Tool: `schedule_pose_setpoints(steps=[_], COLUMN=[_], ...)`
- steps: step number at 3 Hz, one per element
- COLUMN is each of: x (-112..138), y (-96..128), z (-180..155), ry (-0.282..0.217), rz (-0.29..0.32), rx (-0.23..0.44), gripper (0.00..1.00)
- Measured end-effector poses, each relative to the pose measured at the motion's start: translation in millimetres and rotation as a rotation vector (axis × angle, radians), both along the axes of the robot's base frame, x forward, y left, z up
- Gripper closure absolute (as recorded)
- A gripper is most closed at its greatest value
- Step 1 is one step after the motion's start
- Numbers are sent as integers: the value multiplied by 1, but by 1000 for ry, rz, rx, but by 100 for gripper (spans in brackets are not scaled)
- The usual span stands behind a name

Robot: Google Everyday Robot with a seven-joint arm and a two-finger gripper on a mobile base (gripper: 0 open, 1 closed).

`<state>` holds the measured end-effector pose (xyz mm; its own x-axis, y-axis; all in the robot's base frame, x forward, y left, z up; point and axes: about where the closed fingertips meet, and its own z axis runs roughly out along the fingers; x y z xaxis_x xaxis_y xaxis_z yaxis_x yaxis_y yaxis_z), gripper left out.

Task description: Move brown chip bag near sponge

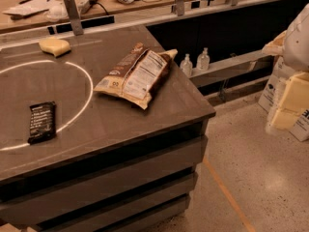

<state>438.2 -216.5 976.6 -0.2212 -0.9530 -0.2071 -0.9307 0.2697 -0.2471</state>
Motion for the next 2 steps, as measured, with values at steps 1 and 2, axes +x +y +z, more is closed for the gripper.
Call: schedule_pose_setpoints(steps=[1,2], x=[0,0], y=[0,5], z=[0,0], ry=[0,-14], rz=[0,-18], rx=[0,68], gripper=[0,0])
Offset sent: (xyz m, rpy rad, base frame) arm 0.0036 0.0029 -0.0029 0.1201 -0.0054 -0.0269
